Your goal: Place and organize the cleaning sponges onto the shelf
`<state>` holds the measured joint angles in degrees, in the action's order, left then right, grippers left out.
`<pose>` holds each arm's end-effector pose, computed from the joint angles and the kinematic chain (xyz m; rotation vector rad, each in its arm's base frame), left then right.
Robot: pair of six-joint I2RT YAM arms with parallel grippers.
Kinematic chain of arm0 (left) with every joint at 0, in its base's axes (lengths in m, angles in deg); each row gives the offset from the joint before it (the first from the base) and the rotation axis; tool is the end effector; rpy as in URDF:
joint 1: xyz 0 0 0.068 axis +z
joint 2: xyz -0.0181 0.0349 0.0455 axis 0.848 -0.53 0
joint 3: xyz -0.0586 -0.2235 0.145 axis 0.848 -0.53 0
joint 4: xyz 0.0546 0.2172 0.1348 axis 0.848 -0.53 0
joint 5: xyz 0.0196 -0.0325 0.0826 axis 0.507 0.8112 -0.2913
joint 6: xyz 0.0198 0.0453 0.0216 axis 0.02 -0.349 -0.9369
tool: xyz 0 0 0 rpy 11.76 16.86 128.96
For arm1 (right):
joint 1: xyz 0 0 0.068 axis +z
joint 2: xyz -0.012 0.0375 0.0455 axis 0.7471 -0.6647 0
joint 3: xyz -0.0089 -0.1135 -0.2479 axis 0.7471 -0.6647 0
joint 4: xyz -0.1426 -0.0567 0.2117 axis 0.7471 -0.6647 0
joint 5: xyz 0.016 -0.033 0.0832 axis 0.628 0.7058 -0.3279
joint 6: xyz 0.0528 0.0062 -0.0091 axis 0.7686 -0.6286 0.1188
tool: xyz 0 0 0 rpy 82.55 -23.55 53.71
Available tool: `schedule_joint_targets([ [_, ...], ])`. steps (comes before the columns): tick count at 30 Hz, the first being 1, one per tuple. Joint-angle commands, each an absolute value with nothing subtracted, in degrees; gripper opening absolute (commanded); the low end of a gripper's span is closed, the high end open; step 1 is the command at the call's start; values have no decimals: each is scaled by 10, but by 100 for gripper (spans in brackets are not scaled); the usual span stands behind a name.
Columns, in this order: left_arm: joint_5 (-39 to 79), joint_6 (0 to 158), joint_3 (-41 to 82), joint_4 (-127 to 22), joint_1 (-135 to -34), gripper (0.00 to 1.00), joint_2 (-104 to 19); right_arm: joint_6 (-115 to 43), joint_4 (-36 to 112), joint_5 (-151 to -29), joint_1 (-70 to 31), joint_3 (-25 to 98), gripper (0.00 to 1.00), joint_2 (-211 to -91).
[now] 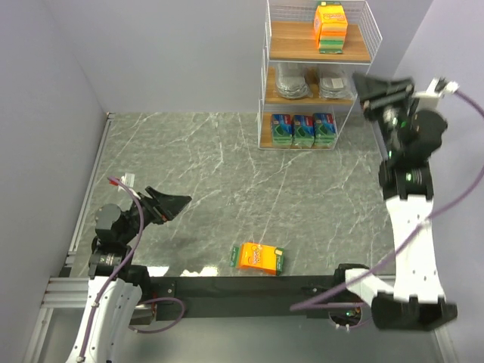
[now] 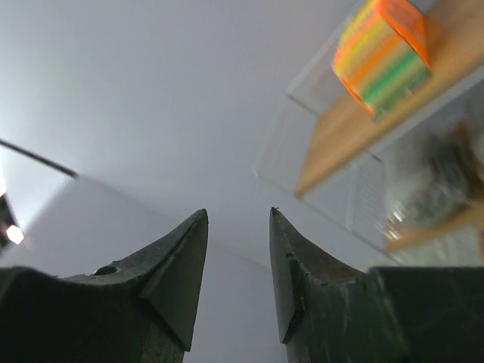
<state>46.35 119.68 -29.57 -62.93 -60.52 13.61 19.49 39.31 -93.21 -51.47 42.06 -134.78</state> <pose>0.1153 -0.0253 0.2630 -0.2852 1.7840 -1.2041 0.2300 -0.0061 0.5122 0.5806 1.2052 1.0011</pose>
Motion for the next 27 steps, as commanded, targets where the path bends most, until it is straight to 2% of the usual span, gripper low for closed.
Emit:
schedule_joint_targets([
  [1,474,1209,-309,-581,-607,99,132,74,255,-990,-510,298,46,-1285],
  [8,487,1218,-312,-525,-607,100,84,-39,164,-1083,-461,126,52,-1211],
  [9,490,1218,-311,-518,-607,99,77,-47,146,-1071,-431,118,55,-1210],
  [13,509,1218,-304,-492,-608,100,48,-75,64,-1022,-368,66,56,-1186],
  [17,518,1187,-281,-526,-624,99,-11,-65,21,-1011,-353,3,56,-1138],
  [20,495,1137,-226,-627,-683,99,-95,-58,19,-1014,-352,-35,57,-1108],
  [23,440,1105,-153,-708,-797,95,-169,-52,19,-1015,-352,-50,57,-1102],
  [27,373,1094,-115,-766,-884,93,-226,-54,21,-1011,-353,-53,57,-1102],
])
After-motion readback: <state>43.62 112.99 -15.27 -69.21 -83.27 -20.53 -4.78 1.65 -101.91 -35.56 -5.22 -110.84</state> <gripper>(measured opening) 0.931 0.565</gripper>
